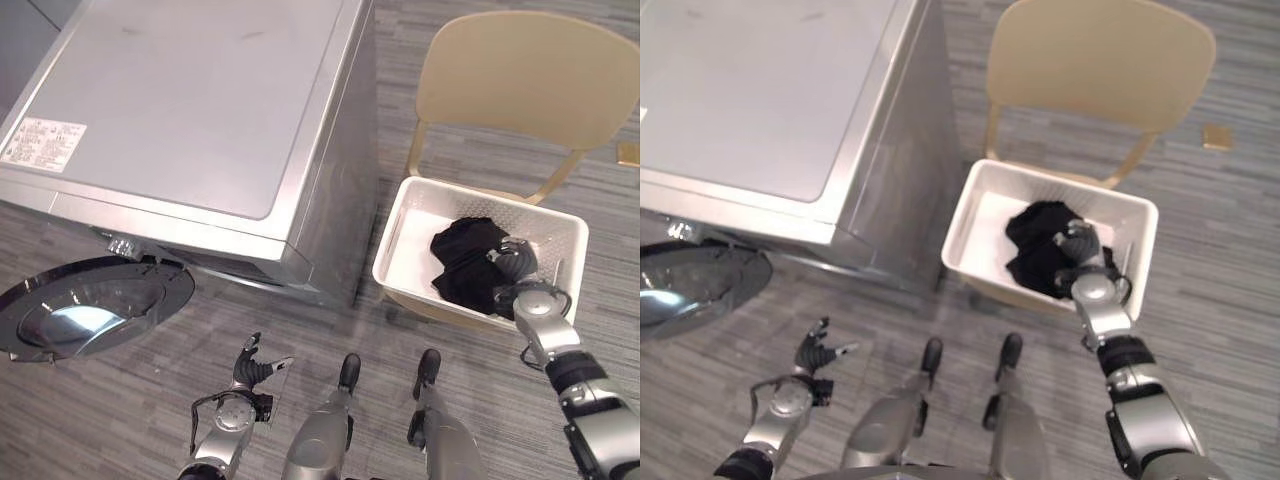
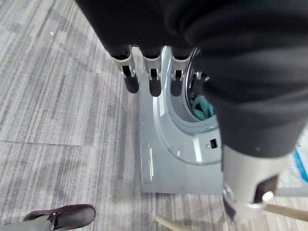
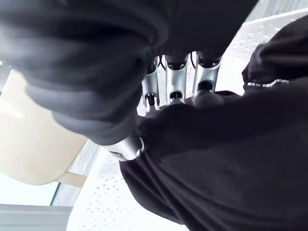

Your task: Grab the laundry basket,head to the washer,open it,put in the laundry and shut it.

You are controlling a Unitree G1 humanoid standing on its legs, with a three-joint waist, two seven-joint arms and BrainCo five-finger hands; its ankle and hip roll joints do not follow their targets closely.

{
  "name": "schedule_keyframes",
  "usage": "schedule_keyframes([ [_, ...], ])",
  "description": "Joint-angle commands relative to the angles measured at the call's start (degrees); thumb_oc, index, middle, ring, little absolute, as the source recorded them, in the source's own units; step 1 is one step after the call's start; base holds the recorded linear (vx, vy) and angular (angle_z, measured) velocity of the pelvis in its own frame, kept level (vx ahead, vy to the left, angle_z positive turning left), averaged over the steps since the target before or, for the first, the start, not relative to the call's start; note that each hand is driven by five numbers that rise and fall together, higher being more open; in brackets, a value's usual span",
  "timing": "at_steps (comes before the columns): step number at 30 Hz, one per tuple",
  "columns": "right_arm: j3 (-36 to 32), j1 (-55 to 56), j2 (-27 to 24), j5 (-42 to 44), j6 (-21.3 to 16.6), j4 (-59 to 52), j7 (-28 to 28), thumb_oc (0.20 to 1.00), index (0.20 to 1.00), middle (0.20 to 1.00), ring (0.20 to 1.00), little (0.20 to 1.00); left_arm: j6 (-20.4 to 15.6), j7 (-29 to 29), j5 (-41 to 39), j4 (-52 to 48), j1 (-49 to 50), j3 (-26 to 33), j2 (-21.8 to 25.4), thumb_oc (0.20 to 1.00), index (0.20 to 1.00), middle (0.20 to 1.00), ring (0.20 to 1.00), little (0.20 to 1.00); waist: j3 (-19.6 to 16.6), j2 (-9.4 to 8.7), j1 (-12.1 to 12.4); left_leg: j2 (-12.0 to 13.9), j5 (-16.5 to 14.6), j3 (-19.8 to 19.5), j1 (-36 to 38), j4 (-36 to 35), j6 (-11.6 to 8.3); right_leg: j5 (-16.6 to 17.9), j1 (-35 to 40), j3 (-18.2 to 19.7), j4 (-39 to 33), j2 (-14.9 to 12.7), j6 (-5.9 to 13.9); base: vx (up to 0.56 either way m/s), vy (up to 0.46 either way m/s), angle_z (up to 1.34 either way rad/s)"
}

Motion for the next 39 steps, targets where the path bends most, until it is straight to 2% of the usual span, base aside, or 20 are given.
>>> schedule_keyframes([
  [1, -1.6, 1.8, 1.7, 11.7, -6.4, -4.6, 4.2, 0.2, 0.2, 0.2, 0.2, 0.2, 0.0, -0.5, -1.4, 0.8, 1.8, 0.2, 1.9, 1.0, 1.0, 1.0, 1.0, 1.0, -6.7, -1.55, 0.2, -1.9, -3.6, 1.7, -1.1, 0.8, 1.16, -12.4, 4.1, 1.8, 2.7, -1.1, 4.59, 0.09, 0.035, -0.09],
  [4, -2.7, 5.4, 4.8, 22.2, -7.9, -13.6, 8.5, 0.2, 0.2, 0.2, 0.2, 0.2, 0.9, -1.2, -1.4, -0.6, 4.3, 1.6, 1.6, 1.0, 1.0, 1.0, 1.0, 1.0, -8.8, -2.48, -0.3, -1.9, -4.9, 2.2, 1.5, 1.4, 1.69, -13.1, 6.7, 1.9, 3.1, -1.3, 4.76, 0.08, 0.041, -0.11],
  [7, -2.5, 7.0, 5.6, 25.3, -8.7, -19.9, 10.6, 0.2, 0.2, 0.2, 0.2, 0.2, 1.3, -1.5, -1.8, -2.0, 5.9, 2.9, 1.1, 1.0, 1.0, 1.0, 1.0, 1.0, -10.4, -2.94, -0.6, -1.9, -5.9, 2.4, 3.6, 1.5, 2.14, -13.8, 8.3, 2.3, 3.7, -1.4, 4.89, 0.07, 0.078, -0.06],
  [13, -1.1, 13.3, 5.5, 22.7, -9.1, -37.7, 15.1, 0.2, 0.2, 0.2, 0.2, 0.2, 1.4, -1.7, -2.6, -8.4, 8.9, 5.1, 0.5, 1.0, 1.0, 1.0, 1.0, 1.0, -11.5, -4.16, -1.3, -1.8, -7.3, 3.5, 5.9, 2.8, 3.02, -14.5, 8.6, 3.4, 8.3, -1.6, 5.57, -0.01, 0.073, -0.1],
  [15, -0.7, 12.9, 5.8, 22.5, -10.0, -40.5, 15.4, 0.2, 0.2, 0.2, 0.2, 0.2, 1.2, -1.4, -2.9, -9.7, 7.6, 4.6, 1.2, 1.0, 1.0, 1.0, 1.0, 1.0, -10.0, -4.04, -1.6, -1.4, -6.9, 3.2, 4.6, 4.7, 3.29, -16.2, 6.6, 6.2, 13.9, -0.2, 5.63, -0.25, -0.008, -0.13],
  [16, -1.2, 12.7, 5.7, 22.3, -11.4, -42.9, 15.2, 0.2, 0.2, 0.2, 0.2, 0.2, 0.7, -1.2, -2.6, -11.8, 6.1, 3.9, 2.3, 1.0, 1.0, 1.0, 1.0, 1.0, -9.0, -3.82, -1.9, -1.3, -5.8, 2.4, 2.0, 6.2, 3.4, -18.2, 6.6, 9.0, 19.3, 1.9, 5.15, -0.26, -0.014, 0.06],
  [20, -3.0, 12.9, 5.5, 20.4, -12.2, -46.7, 15.1, 0.2, 0.2, 0.2, 0.2, 0.2, -0.1, -1.5, -2.2, -15.3, 4.4, 3.1, 3.3, 1.0, 1.0, 1.0, 1.0, 1.0, -10.0, -4.11, -1.6, -1.7, -3.6, -0.1, -1.5, 6.6, 3.0, -20.2, 8.3, 12.7, 25.6, 4.6, 4.38, -0.21, -0.11, 0.57],
  [22, -3.3, 12.5, 5.8, 19.6, -12.7, -47.9, 14.9, 0.2, 0.2, 0.2, 0.2, 0.2, -0.8, -1.3, -2.0, -17.5, 3.5, 2.6, 3.9, 1.0, 1.0, 1.0, 1.0, 1.0, -10.8, -4.84, -1.0, -1.9, -2.3, -1.3, -3.1, 6.3, 2.35, -21.6, 10.3, 14.3, 24.4, 5.5, 3.6, -0.17, -0.181, 0.66],
  [24, -2.6, 11.3, 6.4, 20.1, -12.9, -47.7, 14.4, 0.2, 0.2, 0.2, 0.2, 0.2, -1.4, -0.9, -2.1, -20.2, 2.4, 1.7, 4.3, 1.0, 1.0, 1.0, 1.0, 1.0, -11.0, -5.51, 0.0, -2.1, 0.1, -2.0, -5.4, 5.9, 0.79, -25.5, 13.5, 14.9, 18.9, 6.7, 1.63, -0.19, -0.191, 0.21],
  [26, -1.4, 9.6, 6.2, 21.2, -13.4, -47.6, 13.5, 0.2, 0.2, 0.2, 0.2, 0.2, -1.8, -0.5, -3.0, -23.6, 1.7, 1.0, 4.4, 1.0, 1.0, 1.0, 1.0, 1.0, -10.8, -5.09, 0.8, -1.5, 3.9, -2.2, -8.6, 4.9, -1.63, -25.9, 14.3, 15.2, 13.5, 8.4, 0.19, -0.32, -0.245, 0.26],
  [28, -0.6, 8.7, 5.5, 21.2, -13.3, -48.5, 13.2, 0.2, 0.2, 0.2, 0.2, 0.2, -2.1, -0.5, -3.7, -25.7, 0.8, 0.1, 3.8, 1.0, 1.0, 1.0, 1.0, 1.0, -10.3, -4.23, 0.6, -0.9, 5.8, -2.2, -10.6, 3.3, -2.81, -25.7, 14.2, 14.9, 10.0, 9.5, -0.59, -0.35, -0.182, 0.41],
  [29, -0.1, 8.0, 5.0, 21.1, -13.3, -48.7, 13.1, 0.2, 0.2, 0.2, 0.2, 0.2, -2.5, -0.1, -3.4, -27.1, -0.4, -0.6, 3.3, 1.0, 1.0, 1.0, 1.0, 1.0, -9.4, -3.65, -0.3, -0.8, 5.7, -1.2, -11.3, 2.9, -3.23, -24.7, 13.6, 13.9, 9.4, 9.5, -0.84, -0.43, -0.095, 0.84],
  [30, 1.3, 7.1, 4.2, 20.9, -13.2, -48.4, 12.9, 0.2, 0.2, 0.2, 0.2, 0.2, -3.2, -0.1, -2.2, -29.2, -3.3, -2.9, 3.0, 1.0, 1.0, 1.0, 1.0, 1.0, -8.8, -3.88, -2.0, -0.4, 2.7, 2.7, -10.8, 5.1, -1.88, -22.6, 12.4, 11.5, 8.3, 8.2, -0.57, -0.6, -0.033, 1.19],
  [31, 3.1, 6.0, 3.1, 19.4, -12.7, -48.4, 12.6, 0.2, 0.2, 0.2, 0.2, 0.2, -4.5, -0.2, -0.4, -31.6, -7.5, -6.4, 3.3, 1.0, 1.0, 1.0, 1.0, 1.0, -9.1, -5.56, -4.2, -0.5, -3.1, 5.0, -8.7, 12.7, -0.78, -20.3, 11.3, 8.1, 6.8, 5.1, -0.14, -0.47, 0.005, 1.15],
  [32, 3.1, 5.9, 3.1, 19.4, -12.7, -48.4, 12.6, 0.2, 0.2, 0.2, 0.2, 0.2, -4.5, -0.2, -0.4, -31.6, -7.5, -6.4, 3.3, 1.0, 1.0, 1.0, 1.0, 1.0, -9.2, -5.48, -4.3, -0.5, -3.1, 4.9, -8.9, 12.8, -0.79, -20.2, 11.1, 8.0, 6.8, 5.2, -0.14, -0.3, 0.017, 1.15],
  [33, 3.6, 5.8, 3.0, 19.2, -12.6, -48.5, 12.6, 0.2, 0.2, 0.2, 0.2, 0.2, -4.6, -0.3, -0.4, -31.7, -8.5, -7.4, 3.1, 1.0, 1.0, 1.0, 1.0, 1.0, -9.6, -5.76, -5.0, 0.0, -5.6, 5.5, -6.8, 13.4, -0.6, -20.1, 10.8, 7.1, 6.6, 4.7, -0.02, -0.05, 0.003, 1.13],
  [34, 3.6, 5.8, 2.9, 19.2, -12.6, -48.5, 12.6, 0.2, 0.2, 0.2, 0.2, 0.2, -4.6, -0.3, -0.4, -31.7, -8.6, -7.4, 3.1, 1.0, 1.0, 1.0, 1.0, 1.0, -9.7, -5.7, -5.1, 0.0, -5.4, 5.4, -6.9, 13.3, -0.61, -19.9, 10.7, 7.1, 6.6, 4.7, -0.02, -0.07, 0.057, 1.05],
  [35, 4.6, 6.3, 2.5, 18.4, -11.8, -48.7, 13.3, 0.2, 0.2, 0.2, 0.2, 0.2, -4.6, -0.3, 0.2, -32.5, -10.7, -9.7, 2.9, 1.0, 1.0, 1.0, 1.0, 1.0, -11.2, -5.58, -7.1, 1.7, -8.8, 6.9, -0.6, 12.2, -0.53, -19.6, 10.2, 4.9, 5.9, 4.2, 0.35, -0.05, 0.105, 0.67],
  [37, 4.8, 6.6, 2.9, 18.6, -11.6, -48.7, 13.2, 0.2, 0.2, 0.2, 0.2, 0.2, -4.6, -0.2, 0.7, -33.0, -11.5, -11.0, 2.8, 1.0, 1.0, 1.0, 1.0, 1.0, -12.0, -5.31, -7.8, 2.1, -7.6, 6.9, 0.7, 10.3, -0.51, -18.9, 10.2, 4.1, 5.0, 4.3, 0.73, -0.01, 0.133, 0.61],
  [39, 5.7, 6.4, 3.8, 18.8, -11.5, -48.5, 13.6, 0.2, 0.2, 0.2, 0.2, 0.2, -4.3, 0.0, 2.6, -32.4, -12.9, -13.1, 1.8, 1.0, 1.0, 1.0, 1.0, 1.0, -13.6, -4.82, -8.4, 1.9, -6.7, 7.0, 3.0, 4.2, -0.45, -18.0, 10.6, 3.5, 4.2, 4.5, 1.53, 0.05, 0.215, 0.68],
])
